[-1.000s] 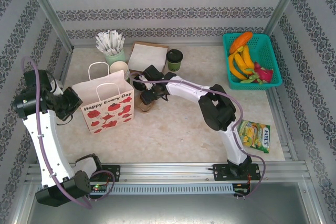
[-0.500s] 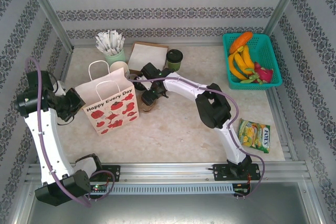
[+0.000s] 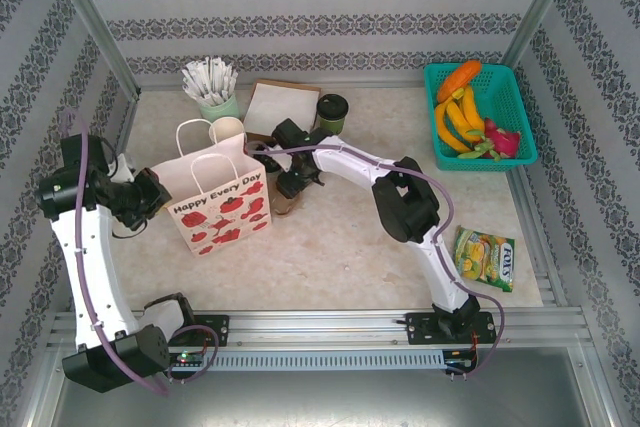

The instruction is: Pack the takeout coffee

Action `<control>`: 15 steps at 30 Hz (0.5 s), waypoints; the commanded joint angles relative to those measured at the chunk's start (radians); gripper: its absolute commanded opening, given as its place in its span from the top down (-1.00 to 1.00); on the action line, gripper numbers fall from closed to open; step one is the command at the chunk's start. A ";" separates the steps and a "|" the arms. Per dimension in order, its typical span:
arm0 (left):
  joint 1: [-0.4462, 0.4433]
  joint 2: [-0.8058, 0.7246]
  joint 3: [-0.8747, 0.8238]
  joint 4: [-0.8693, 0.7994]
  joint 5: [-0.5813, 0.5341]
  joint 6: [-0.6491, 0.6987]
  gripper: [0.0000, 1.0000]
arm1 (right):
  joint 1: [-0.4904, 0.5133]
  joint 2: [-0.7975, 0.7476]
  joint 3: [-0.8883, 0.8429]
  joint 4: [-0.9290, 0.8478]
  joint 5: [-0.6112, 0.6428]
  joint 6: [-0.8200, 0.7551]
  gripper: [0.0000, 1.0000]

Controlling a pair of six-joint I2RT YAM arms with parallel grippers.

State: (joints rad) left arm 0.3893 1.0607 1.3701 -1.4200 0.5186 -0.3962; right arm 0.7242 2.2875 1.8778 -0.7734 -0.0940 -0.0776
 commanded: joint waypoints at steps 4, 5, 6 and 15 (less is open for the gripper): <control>-0.107 0.013 -0.014 0.047 0.024 -0.021 1.00 | -0.059 -0.178 -0.214 -0.030 0.078 0.078 -0.02; -0.132 0.019 -0.014 0.053 0.017 -0.033 1.00 | -0.069 -0.200 -0.246 -0.027 0.087 0.089 -0.02; -0.166 0.027 -0.013 0.063 0.002 -0.050 1.00 | -0.082 -0.224 -0.283 -0.020 0.098 0.103 -0.02; -0.452 0.071 -0.011 0.235 -0.104 -0.274 1.00 | -0.243 -0.338 -0.471 0.037 0.159 0.202 -0.03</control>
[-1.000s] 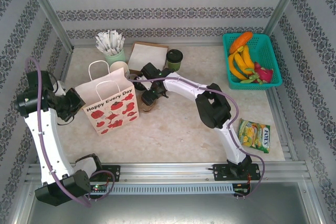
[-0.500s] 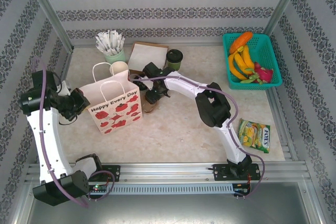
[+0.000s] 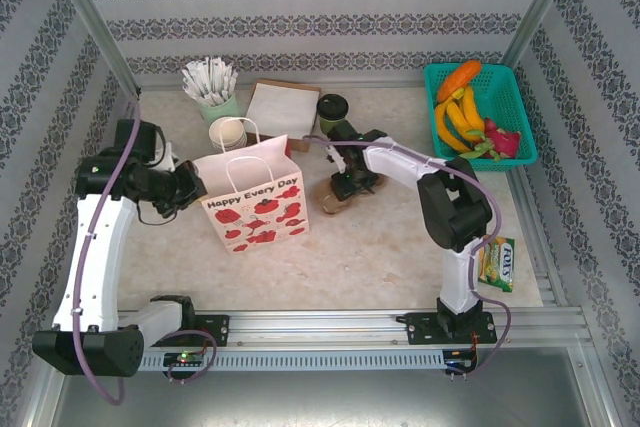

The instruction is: Pack the takeout coffee

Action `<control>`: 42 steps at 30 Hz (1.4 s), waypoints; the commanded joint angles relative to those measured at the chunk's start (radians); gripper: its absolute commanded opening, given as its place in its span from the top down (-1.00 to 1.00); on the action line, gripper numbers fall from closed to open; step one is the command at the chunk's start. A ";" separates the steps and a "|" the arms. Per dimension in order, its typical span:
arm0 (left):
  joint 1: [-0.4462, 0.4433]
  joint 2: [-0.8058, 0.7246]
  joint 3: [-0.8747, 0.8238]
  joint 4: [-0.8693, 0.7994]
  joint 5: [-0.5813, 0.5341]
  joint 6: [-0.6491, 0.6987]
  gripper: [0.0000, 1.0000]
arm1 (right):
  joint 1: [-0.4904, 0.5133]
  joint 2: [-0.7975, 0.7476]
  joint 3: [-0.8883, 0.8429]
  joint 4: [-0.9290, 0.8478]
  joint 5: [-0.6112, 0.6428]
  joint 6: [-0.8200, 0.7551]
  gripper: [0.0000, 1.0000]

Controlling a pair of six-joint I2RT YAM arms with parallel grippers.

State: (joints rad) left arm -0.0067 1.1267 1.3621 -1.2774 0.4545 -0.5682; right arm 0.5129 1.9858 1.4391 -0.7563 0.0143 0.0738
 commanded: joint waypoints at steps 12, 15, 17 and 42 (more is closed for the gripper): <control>-0.176 0.132 0.281 -0.041 -0.113 0.260 -0.84 | -0.097 -0.075 -0.086 0.064 0.032 0.060 -0.07; -0.176 0.185 0.370 -0.015 -0.092 0.443 -0.89 | -0.094 -0.071 -0.090 0.075 0.011 0.070 -0.09; -0.177 0.222 0.426 0.018 -0.087 0.558 -0.91 | -0.092 -0.074 -0.095 0.083 0.008 0.080 -0.10; -0.193 0.523 0.396 0.141 0.286 1.375 -0.74 | -0.097 -0.223 -0.184 0.203 0.033 0.187 -0.95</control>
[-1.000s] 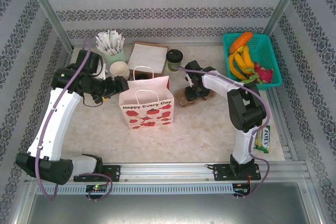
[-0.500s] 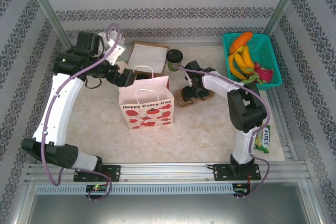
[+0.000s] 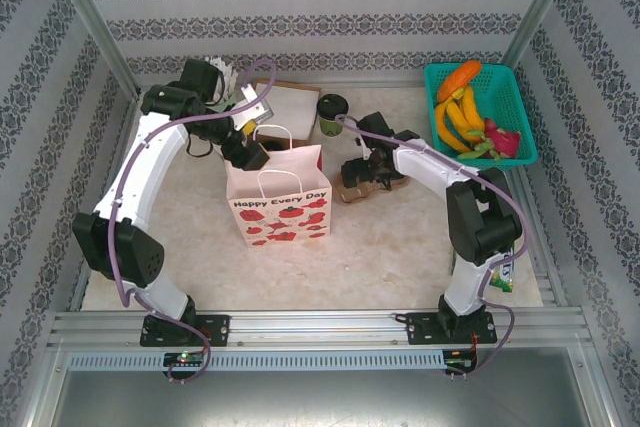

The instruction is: Pack the takeout coffee

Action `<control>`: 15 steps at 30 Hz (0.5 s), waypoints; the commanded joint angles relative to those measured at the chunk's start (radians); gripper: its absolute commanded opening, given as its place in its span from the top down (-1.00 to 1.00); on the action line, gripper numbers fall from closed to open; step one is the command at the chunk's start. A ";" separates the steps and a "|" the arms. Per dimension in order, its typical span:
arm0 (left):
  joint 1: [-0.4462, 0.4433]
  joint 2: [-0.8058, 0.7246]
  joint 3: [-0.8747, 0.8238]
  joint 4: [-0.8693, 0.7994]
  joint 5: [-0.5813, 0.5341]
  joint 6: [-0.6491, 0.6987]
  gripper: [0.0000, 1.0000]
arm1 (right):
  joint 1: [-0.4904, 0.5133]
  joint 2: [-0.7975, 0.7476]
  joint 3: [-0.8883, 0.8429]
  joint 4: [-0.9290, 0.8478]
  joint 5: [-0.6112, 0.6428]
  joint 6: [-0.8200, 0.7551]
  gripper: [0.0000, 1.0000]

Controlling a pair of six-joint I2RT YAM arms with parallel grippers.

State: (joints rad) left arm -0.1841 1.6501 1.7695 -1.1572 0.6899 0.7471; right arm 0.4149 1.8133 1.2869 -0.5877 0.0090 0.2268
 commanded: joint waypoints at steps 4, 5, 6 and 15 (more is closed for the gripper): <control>-0.021 0.012 -0.025 0.028 0.052 0.060 -0.60 | 0.001 -0.084 -0.074 0.067 0.092 0.084 -0.96; -0.020 0.014 -0.024 0.028 0.056 0.061 -0.52 | 0.001 -0.095 -0.089 0.079 0.104 0.093 -0.95; -0.020 0.016 -0.024 0.027 0.057 0.060 -0.44 | 0.001 -0.108 -0.104 0.095 0.105 0.098 -0.95; -0.020 0.014 -0.047 0.047 0.029 0.031 0.04 | -0.034 -0.156 -0.166 0.142 0.026 0.077 -0.95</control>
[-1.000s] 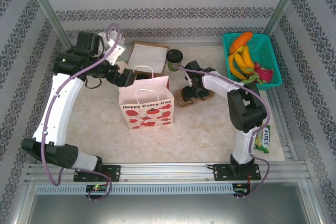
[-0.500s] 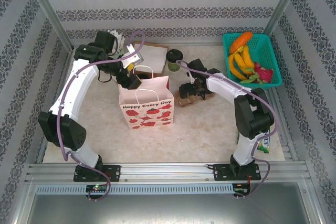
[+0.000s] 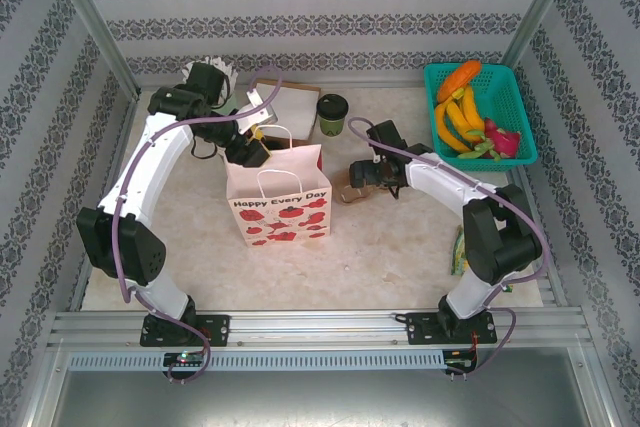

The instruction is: Pack the takeout coffee

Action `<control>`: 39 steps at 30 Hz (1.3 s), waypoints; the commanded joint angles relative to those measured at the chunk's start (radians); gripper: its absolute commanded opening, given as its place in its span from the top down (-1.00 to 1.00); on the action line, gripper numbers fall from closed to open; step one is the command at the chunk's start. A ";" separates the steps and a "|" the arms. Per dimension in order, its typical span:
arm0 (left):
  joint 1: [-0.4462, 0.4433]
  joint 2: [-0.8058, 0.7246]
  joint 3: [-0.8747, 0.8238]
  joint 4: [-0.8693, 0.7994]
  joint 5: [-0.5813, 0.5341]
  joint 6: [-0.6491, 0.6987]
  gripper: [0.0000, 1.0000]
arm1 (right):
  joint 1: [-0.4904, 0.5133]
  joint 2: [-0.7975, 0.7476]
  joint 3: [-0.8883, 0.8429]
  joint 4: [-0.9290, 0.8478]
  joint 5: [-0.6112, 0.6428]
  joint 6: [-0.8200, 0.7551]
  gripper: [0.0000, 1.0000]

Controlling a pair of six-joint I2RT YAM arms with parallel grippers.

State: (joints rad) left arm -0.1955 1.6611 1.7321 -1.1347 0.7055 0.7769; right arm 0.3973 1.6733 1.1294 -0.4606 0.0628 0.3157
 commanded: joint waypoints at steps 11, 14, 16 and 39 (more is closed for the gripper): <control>-0.010 -0.097 -0.085 0.059 0.002 -0.173 0.70 | -0.025 0.082 0.076 -0.055 -0.167 -0.178 -0.89; -0.013 -0.143 -0.115 0.074 -0.010 -0.284 0.78 | -0.033 0.121 0.117 -0.103 -0.181 -0.198 -0.82; -0.018 -0.174 -0.142 0.094 -0.026 -0.361 0.79 | -0.037 0.156 0.148 -0.144 -0.186 -0.208 -0.77; -0.031 -0.155 -0.171 0.022 0.087 -0.475 0.80 | -0.019 0.307 0.283 -0.259 -0.063 -0.191 -0.21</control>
State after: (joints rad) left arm -0.2161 1.4944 1.5261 -1.0779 0.7414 0.2760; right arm 0.3691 1.9675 1.3926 -0.6960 -0.0383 0.1253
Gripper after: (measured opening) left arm 0.104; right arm 0.619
